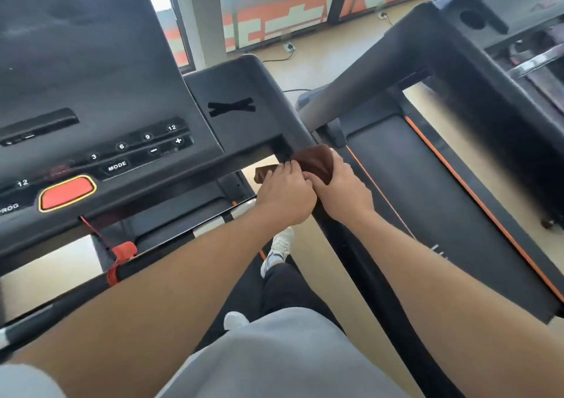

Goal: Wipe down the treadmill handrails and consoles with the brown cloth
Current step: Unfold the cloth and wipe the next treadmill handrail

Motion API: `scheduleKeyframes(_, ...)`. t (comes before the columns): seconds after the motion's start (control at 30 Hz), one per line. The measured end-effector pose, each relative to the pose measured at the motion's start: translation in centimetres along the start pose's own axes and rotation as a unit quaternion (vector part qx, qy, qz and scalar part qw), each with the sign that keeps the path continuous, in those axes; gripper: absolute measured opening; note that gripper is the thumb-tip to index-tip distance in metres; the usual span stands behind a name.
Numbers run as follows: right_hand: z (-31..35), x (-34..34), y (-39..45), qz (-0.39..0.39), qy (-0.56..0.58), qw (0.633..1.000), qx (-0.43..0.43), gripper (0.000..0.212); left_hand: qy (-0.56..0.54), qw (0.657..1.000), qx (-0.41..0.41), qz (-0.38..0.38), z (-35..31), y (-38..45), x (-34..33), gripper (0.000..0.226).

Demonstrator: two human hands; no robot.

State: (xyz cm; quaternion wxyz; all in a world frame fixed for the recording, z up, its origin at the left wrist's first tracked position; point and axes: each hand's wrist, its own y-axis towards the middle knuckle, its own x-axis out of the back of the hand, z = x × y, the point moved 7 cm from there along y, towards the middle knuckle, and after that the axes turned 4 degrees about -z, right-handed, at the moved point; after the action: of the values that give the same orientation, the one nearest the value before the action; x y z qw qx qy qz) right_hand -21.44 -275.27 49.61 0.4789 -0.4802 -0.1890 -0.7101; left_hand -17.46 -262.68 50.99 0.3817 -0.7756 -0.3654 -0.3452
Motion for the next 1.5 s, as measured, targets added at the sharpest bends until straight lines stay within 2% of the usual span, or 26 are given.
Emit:
scheduleKeyframes(0.07, 0.7, -0.5, -0.6, -0.045, -0.067, 0.997, 0.016, 0.075, -0.011, 0.999, 0.039, 0.004, 0.3, 0.6, 0.7, 0.041)
scheduleKeyframes(0.17, 1.9, -0.6, 0.5, -0.081, -0.103, 0.991, 0.042, 0.072, -0.028, 0.996, 0.075, 0.033, 1.4, 2.5, 1.0, 0.032)
scheduleKeyframes(0.37, 4.7, -1.5, 4.0, -0.073, -0.138, 0.982, 0.103, 0.073, -0.104, 0.984, 0.122, 0.077, 3.4, 5.6, 0.4, 0.035)
scheduleKeyframes(0.57, 6.5, -2.0, 6.2, -0.052, -0.151, 0.977, 0.141, 0.083, -0.125, 0.976, 0.164, 0.064, 4.9, 7.2, -0.8, 0.034)
scheduleKeyframes(0.63, 7.1, -1.9, 6.8, -0.035, -0.127, 0.98, 0.147, 0.088, -0.114, 0.977, 0.173, 0.05, 5.3, 7.2, -1.0, 0.035)
scheduleKeyframes(0.77, 7.0, -1.4, 8.1, 0.035, -0.061, 0.987, 0.143, 0.094, -0.109, 0.974, 0.195, -0.026, 4.3, 5.3, -1.0, 0.038)
scheduleKeyframes(0.83, 6.1, -1.3, 8.1, 0.068, 0.006, 0.991, 0.116, 0.093, -0.087, 0.982, 0.155, -0.069, 3.2, 3.8, -1.1, 0.043)
scheduleKeyframes(0.97, 1.1, -0.9, 5.5, 0.107, 0.183, 0.976, 0.04, 0.067, 0.073, 0.984, 0.038, -0.155, 0.7, 1.9, -2.2, 0.061)
scheduleKeyframes(1.03, -2.2, -0.6, 2.5, 0.122, 0.25, 0.961, 0.0, 0.054, 0.072, 0.981, 0.02, -0.18, -1.7, -0.2, -2.7, 0.062)
scheduleKeyframes(1.1, -6.0, -0.7, -0.9, 0.137, 0.28, 0.949, -0.039, 0.064, 0.016, 0.983, 0.017, -0.183, -4.4, -3.0, -3.8, 0.063)
scheduleKeyframes(1.17, -10.4, -0.9, -3.3, 0.154, 0.31, 0.936, -0.058, 0.09, -0.084, 0.983, 0.059, -0.15, -6.2, -6.6, -6.6, 0.068)
scheduleKeyframes(1.2, -11.9, -0.7, -4.9, 0.167, 0.306, 0.935, -0.06, 0.091, -0.132, 0.979, 0.086, -0.131, -6.7, -8.4, -8.5, 0.07)
scheduleKeyframes(1.3, -14.7, 1.0, -10.8, 0.199, 0.298, 0.933, -0.036, 0.038, -0.246, 0.955, 0.134, -0.093, -8.3, -14.3, -14.8, 0.069)
scheduleKeyframes(1.33, -16.0, 1.1, -12.2, 0.205, 0.297, 0.932, -0.027, 0.038, -0.284, 0.943, 0.148, -0.088, -8.9, -16.2, -16.8, 0.067)
scheduleKeyframes(1.43, -18.7, 2.2, -16.2, 0.187, 0.284, 0.94, 0.001, 0.076, -0.388, 0.903, 0.164, -0.087, -11.0, -20.6, -21.7, 0.061)
scheduleKeyframes(1.5, -20.3, 2.9, -18.8, 0.169, 0.251, 0.953, 0.012, 0.077, -0.445, 0.877, 0.158, -0.095, -12.3, -22.9, -24.0, 0.058)
